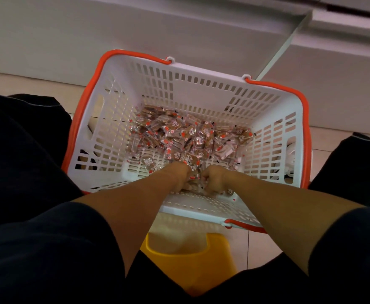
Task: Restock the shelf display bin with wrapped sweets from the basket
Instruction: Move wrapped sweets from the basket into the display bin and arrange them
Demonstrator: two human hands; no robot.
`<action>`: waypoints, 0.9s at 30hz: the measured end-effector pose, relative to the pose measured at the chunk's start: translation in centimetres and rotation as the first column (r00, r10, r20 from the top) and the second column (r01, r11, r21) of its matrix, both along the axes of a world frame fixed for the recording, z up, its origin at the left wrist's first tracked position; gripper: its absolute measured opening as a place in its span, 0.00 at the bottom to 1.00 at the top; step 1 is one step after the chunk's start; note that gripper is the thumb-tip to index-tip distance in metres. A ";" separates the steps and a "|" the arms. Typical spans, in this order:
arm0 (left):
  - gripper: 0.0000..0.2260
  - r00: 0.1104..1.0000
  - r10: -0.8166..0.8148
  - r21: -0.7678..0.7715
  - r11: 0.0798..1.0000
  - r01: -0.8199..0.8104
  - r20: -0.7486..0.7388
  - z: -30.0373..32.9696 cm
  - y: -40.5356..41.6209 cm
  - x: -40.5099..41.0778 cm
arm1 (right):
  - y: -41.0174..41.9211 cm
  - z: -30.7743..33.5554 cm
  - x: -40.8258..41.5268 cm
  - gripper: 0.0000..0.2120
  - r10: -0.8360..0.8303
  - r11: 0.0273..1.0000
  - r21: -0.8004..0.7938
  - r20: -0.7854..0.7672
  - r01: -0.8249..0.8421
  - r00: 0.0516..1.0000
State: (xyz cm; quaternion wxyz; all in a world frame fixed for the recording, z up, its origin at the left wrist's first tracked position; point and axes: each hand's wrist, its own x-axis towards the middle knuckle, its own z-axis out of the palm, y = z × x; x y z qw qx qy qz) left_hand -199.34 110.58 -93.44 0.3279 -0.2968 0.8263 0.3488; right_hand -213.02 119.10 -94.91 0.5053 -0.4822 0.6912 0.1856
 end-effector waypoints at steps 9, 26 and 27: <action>0.11 0.959 0.231 0.074 0.972 -0.221 -0.164 1.5 -2.8 1.4 | -1.1 3.0 -2.3 0.16 -0.103 0.994 0.026 -0.106 0.106 0.989; 0.21 0.554 0.827 0.958 0.226 -0.176 -0.093 22.2 -8.6 -2.7 | -5.9 31.4 -6.6 0.18 -0.195 0.693 -0.593 0.395 0.411 0.898; 0.20 0.598 0.797 0.971 0.203 -0.125 -0.089 24.4 -9.1 -2.7 | -5.7 33.0 -6.5 0.21 -0.174 0.647 -0.639 0.407 0.416 0.897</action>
